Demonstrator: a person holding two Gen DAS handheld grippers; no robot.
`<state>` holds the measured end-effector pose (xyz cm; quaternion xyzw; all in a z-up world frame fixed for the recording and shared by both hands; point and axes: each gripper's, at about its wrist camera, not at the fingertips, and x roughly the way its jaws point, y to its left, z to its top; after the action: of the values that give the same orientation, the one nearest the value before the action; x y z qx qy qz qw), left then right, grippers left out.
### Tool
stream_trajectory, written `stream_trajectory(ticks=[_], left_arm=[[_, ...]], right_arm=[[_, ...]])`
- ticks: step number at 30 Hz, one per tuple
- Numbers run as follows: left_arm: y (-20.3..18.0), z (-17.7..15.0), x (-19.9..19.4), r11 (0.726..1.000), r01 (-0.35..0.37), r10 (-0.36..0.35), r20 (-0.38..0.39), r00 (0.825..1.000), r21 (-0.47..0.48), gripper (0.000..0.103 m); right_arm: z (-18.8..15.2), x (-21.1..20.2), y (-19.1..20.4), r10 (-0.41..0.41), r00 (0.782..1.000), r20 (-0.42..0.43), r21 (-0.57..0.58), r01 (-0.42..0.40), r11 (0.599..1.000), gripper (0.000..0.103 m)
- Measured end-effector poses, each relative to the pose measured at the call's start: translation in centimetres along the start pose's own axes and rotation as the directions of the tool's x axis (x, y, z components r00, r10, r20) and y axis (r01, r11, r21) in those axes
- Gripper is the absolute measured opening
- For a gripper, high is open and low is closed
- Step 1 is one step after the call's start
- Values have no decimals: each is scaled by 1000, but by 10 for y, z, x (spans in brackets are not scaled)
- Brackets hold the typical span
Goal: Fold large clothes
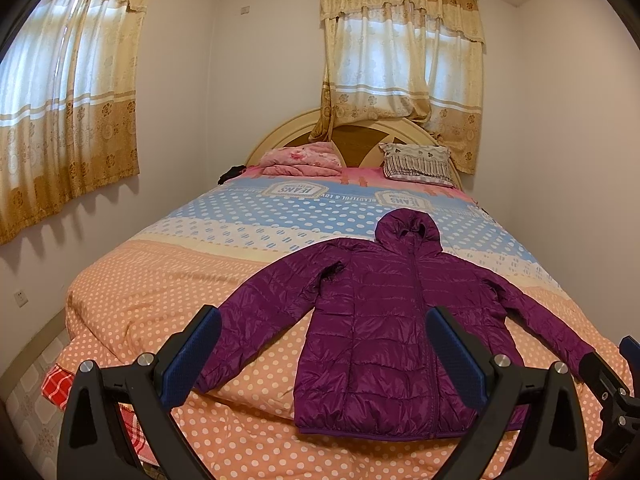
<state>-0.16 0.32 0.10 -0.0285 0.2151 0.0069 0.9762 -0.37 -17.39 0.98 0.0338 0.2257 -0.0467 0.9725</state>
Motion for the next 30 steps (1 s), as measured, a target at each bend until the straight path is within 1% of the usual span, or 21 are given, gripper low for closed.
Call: stream_trajectory(ticks=[30], left_arm=[[2, -3, 2, 1000, 1, -1, -6, 1000, -8, 102]], right_arm=[[-6, 4, 3, 5, 1000, -12, -2, -5, 1000, 103]])
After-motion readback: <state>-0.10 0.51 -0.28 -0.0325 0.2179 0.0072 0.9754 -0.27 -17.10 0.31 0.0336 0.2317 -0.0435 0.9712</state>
